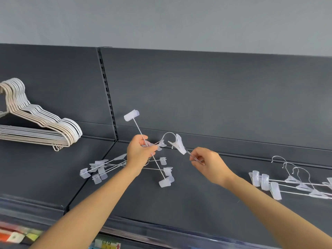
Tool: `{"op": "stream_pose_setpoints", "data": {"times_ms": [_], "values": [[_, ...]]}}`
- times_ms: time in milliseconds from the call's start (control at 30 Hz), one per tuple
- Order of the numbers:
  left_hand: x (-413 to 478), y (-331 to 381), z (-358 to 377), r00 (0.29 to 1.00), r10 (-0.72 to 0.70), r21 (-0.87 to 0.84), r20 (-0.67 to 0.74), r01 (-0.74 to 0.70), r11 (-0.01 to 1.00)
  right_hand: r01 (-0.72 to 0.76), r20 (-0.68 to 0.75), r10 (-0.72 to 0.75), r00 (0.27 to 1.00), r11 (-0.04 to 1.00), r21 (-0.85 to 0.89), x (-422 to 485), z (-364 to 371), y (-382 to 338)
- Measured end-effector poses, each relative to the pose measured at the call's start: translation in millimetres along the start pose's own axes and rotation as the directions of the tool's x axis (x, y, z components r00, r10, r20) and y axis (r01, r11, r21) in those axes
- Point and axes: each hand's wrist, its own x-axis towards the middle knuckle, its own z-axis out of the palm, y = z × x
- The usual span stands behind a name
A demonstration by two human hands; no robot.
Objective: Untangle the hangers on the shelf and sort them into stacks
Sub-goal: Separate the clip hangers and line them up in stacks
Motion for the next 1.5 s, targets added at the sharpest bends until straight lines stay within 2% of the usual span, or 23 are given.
{"op": "stream_pose_setpoints", "data": {"times_ms": [100, 300, 400, 567, 667, 800, 1033, 1133, 1300, 1400, 1500], "values": [[7, -7, -11, 0.992, -0.12, -0.084, -0.026, 0.118, 0.99, -0.057, 0.024, 0.056, 0.998, 0.998, 0.032, 7, 6, -9], [24, -27, -30, 0.94, -0.339, -0.099, 0.037, 0.341, 0.935, -0.146, 0.053, 0.141, 0.989, 0.983, 0.113, 19, 23, -27], [28, -31, -36, 0.925, -0.379, -0.129, 0.04, 0.381, 0.916, -0.173, 0.072, 0.165, 0.984, 0.976, 0.133, 22, 31, -34], [30, -32, -39, 0.916, -0.4, -0.132, 0.035, 0.401, 0.907, -0.146, 0.153, 0.137, 0.979, 0.988, 0.049, 24, 48, -41], [25, -28, -42, 0.901, -0.409, -0.159, 0.141, 0.429, 0.889, -0.129, 0.241, 0.124, 0.963, 0.992, 0.006, 25, 66, -46], [19, -24, -45, 0.92, -0.356, -0.225, 0.164, 0.386, 0.895, -0.087, 0.199, 0.1, 0.975, 0.993, -0.075, 28, 80, -47], [19, -17, -44, 0.932, -0.335, -0.211, 0.14, 0.359, 0.909, 0.041, 0.042, -0.039, 0.998, 0.998, -0.04, 22, 81, -42], [20, -7, -40, 0.93, -0.339, -0.173, 0.141, 0.361, 0.916, 0.071, 0.018, -0.071, 0.997, 0.997, -0.003, 19, 75, -42], [24, 7, -34, 0.981, -0.148, 0.011, 0.124, 0.148, 0.989, 0.112, -0.017, -0.112, 0.994, 0.994, 0.002, 12, 68, -39], [27, 13, -37, 0.994, -0.072, -0.033, 0.083, 0.074, 0.997, 0.099, -0.019, -0.098, 0.995, 0.995, 0.012, 5, 64, -30], [32, 13, -41, 0.994, -0.107, -0.148, -0.007, 0.105, 0.983, 0.047, -0.006, -0.047, 0.999, 0.999, 0.006, 1, 61, -21]]}}
